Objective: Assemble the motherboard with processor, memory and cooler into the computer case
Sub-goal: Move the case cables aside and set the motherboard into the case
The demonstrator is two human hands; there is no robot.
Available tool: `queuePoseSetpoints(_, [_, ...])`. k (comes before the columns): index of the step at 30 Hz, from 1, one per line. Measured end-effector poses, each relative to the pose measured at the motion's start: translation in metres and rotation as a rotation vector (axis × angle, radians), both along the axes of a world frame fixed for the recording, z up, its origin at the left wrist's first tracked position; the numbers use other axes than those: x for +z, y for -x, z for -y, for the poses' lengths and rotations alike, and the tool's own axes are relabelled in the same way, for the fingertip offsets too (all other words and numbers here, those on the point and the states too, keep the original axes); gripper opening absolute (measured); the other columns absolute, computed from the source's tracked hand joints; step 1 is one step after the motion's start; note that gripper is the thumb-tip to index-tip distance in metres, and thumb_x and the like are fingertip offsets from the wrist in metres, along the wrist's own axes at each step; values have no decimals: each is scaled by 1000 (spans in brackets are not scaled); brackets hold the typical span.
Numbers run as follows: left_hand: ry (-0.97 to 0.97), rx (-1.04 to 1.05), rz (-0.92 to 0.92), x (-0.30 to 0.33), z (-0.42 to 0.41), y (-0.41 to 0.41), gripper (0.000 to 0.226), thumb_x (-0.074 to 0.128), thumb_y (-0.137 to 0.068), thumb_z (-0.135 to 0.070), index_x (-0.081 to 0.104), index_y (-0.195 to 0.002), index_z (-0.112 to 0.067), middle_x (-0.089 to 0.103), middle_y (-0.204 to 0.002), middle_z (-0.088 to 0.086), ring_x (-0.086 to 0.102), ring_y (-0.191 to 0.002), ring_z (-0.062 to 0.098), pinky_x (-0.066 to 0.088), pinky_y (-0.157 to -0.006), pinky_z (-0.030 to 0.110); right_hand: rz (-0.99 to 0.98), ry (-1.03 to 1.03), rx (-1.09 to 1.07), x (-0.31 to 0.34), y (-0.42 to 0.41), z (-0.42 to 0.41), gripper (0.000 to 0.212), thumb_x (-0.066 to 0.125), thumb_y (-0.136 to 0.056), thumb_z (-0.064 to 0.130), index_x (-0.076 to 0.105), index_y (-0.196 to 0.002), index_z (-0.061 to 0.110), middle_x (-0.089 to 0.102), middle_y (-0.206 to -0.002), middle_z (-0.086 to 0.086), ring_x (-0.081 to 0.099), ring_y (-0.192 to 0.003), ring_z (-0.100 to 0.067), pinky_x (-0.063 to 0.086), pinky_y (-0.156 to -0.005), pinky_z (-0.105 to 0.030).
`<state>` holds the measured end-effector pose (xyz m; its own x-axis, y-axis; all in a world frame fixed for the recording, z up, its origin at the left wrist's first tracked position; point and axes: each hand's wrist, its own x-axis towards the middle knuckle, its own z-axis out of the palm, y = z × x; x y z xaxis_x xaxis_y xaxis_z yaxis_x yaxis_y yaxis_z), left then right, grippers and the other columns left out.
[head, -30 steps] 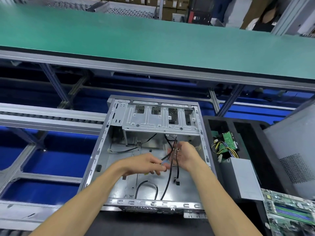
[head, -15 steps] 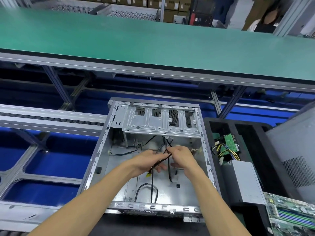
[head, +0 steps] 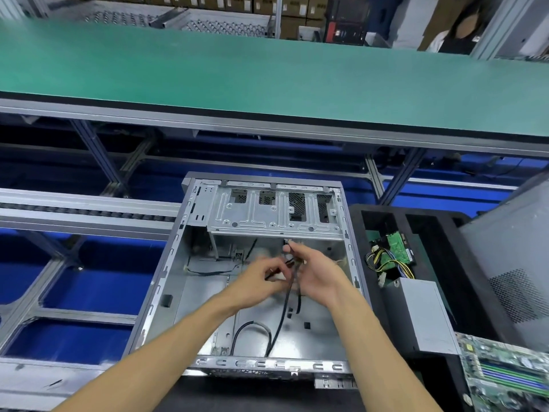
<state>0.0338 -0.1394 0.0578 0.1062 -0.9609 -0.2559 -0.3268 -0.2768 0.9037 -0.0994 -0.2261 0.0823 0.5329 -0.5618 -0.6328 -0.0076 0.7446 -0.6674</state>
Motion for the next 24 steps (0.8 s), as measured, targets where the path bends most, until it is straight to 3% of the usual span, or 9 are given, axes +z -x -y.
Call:
queuePoseSetpoints(3, [2,217,-243,11,4,0,22,60,-83,-6,71,-101,-13,72,-101,-5,63,-98,9,41,-82,24,-93,199,22,-5,-7,-4,19,65,-97,18,76,-92,4,76,-98,-13,72,-91,-25,58,-89,-45])
queuePoseSetpoints(6, [-169,324,-622,18,3,-3,19,61,-88,-31,72,-83,-15,71,-95,0,58,-102,18,35,-94,39,-179,310,54,-6,-10,-6,17,67,-95,16,77,-94,2,77,-94,-12,71,-89,-23,60,-84,-37])
queuePoseSetpoints(9, [-224,371,-575,18,3,-4,38,55,-97,-47,65,-69,-23,67,-92,-1,58,-102,16,34,-96,37,-237,383,157,-7,-9,-5,19,71,-91,22,80,-93,5,78,-93,-10,70,-86,-21,59,-87,-38])
queuePoseSetpoints(14, [-173,507,-793,24,5,-19,19,54,-101,-30,63,-110,-17,65,-117,5,55,-114,17,29,-111,41,-413,502,281,-9,-7,-11,16,76,-87,29,84,-81,17,78,-96,-11,66,-81,-18,56,-93,-38])
queuePoseSetpoints(17, [-89,666,-972,26,5,-25,20,45,-103,-14,60,-91,-10,68,-80,7,64,-87,22,44,-99,38,-336,397,121,-10,-5,-7,12,77,-85,19,83,-91,10,77,-97,-17,66,-79,-22,55,-88,-39])
queuePoseSetpoints(19, [-112,727,-1047,25,3,-32,23,41,-103,-8,54,-84,-8,42,-51,0,48,-50,16,54,-64,30,-250,282,-41,-10,-3,0,19,64,-92,3,77,-106,0,75,-86,-17,69,-72,-21,60,-75,-33])
queuePoseSetpoints(21, [-234,570,-690,29,-3,-41,17,44,-100,-8,58,-90,-6,26,-48,-5,24,-37,10,28,-35,19,-92,104,-210,-7,-1,4,27,44,-95,-12,66,-109,-6,66,-73,-18,66,-59,-20,59,-58,-30])
queuePoseSetpoints(22, [-296,403,-364,31,-7,-43,17,47,-99,-10,63,-94,-6,30,-50,-5,24,-37,10,21,-36,16,-49,45,-268,-6,1,4,28,37,-94,-16,61,-102,-4,59,-64,-14,59,-50,-17,53,-48,-27])
queuePoseSetpoints(24, [-388,77,267,33,-12,-41,21,47,-99,-14,67,-100,-6,56,-66,3,47,-49,16,36,-45,21,-53,13,-320,-5,4,5,32,29,-89,-19,46,-82,7,40,-54,-4,35,-35,-9,30,-31,-19])
